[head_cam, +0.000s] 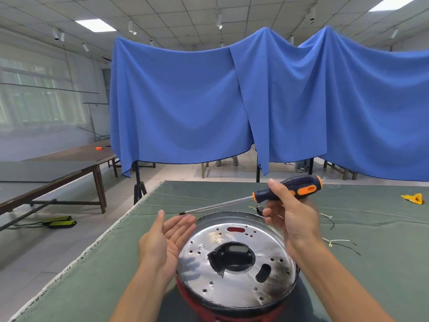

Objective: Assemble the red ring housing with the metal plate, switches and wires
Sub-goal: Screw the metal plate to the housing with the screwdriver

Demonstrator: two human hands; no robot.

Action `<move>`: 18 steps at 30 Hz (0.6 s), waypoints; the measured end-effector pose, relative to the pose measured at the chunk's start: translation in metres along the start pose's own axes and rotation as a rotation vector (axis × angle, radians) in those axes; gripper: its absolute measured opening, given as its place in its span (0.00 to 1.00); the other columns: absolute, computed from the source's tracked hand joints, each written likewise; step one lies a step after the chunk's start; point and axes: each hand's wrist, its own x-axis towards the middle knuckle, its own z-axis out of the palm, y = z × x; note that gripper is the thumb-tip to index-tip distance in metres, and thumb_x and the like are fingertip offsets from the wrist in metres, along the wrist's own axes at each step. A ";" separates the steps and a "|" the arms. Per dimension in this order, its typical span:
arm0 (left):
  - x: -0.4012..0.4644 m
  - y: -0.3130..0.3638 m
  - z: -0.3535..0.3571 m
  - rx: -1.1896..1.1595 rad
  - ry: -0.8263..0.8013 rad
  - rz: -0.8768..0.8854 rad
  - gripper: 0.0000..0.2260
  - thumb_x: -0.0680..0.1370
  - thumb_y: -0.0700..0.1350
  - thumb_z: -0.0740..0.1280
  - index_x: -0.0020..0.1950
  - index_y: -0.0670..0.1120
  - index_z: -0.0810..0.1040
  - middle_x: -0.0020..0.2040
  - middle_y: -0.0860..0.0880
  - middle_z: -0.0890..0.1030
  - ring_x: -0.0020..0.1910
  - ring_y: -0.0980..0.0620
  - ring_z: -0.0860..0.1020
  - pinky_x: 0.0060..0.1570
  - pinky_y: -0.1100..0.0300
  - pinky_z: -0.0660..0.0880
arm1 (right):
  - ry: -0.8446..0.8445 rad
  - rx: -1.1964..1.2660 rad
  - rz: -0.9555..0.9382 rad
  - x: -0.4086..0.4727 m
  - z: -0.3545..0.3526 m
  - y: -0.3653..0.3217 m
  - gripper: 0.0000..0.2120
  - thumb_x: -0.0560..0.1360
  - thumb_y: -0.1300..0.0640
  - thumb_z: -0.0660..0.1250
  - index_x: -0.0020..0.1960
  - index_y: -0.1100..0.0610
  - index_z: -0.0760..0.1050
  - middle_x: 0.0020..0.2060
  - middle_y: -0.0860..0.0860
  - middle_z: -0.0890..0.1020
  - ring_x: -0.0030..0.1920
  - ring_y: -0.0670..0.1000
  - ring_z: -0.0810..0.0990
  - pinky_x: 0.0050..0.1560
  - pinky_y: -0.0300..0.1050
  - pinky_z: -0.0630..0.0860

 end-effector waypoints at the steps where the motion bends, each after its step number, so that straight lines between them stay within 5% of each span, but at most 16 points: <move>1: -0.003 0.002 -0.006 0.021 0.011 0.008 0.18 0.82 0.47 0.59 0.52 0.31 0.73 0.47 0.32 0.80 0.43 0.40 0.82 0.34 0.54 0.82 | 0.006 -0.017 -0.034 -0.001 0.003 -0.003 0.09 0.70 0.54 0.74 0.38 0.59 0.78 0.27 0.55 0.81 0.21 0.48 0.75 0.20 0.37 0.71; 7: -0.003 0.017 -0.029 0.525 0.182 0.337 0.06 0.78 0.35 0.63 0.51 0.41 0.79 0.49 0.44 0.80 0.50 0.47 0.79 0.39 0.53 0.80 | 0.002 -0.280 -0.323 -0.006 0.016 -0.021 0.11 0.72 0.52 0.72 0.35 0.55 0.77 0.24 0.51 0.81 0.21 0.49 0.76 0.22 0.40 0.73; 11: 0.006 0.004 -0.035 0.749 0.064 0.226 0.07 0.76 0.35 0.65 0.51 0.41 0.80 0.50 0.45 0.80 0.50 0.49 0.76 0.48 0.52 0.75 | -0.030 -0.520 -0.510 -0.007 0.031 -0.023 0.14 0.72 0.49 0.70 0.33 0.55 0.73 0.22 0.48 0.78 0.21 0.50 0.76 0.27 0.43 0.72; 14: 0.020 -0.005 -0.036 0.774 -0.004 0.194 0.07 0.76 0.36 0.65 0.51 0.41 0.81 0.49 0.46 0.82 0.45 0.53 0.78 0.42 0.59 0.74 | -0.029 -0.645 -0.642 0.001 0.046 -0.016 0.14 0.72 0.49 0.70 0.32 0.53 0.70 0.23 0.47 0.76 0.27 0.53 0.78 0.33 0.46 0.74; 18: 0.045 -0.008 -0.035 0.697 -0.088 0.124 0.09 0.75 0.38 0.64 0.49 0.43 0.83 0.48 0.49 0.84 0.49 0.54 0.79 0.42 0.59 0.72 | -0.026 -0.718 -0.754 0.023 0.066 0.001 0.15 0.71 0.51 0.70 0.32 0.51 0.68 0.23 0.43 0.72 0.28 0.41 0.74 0.32 0.30 0.67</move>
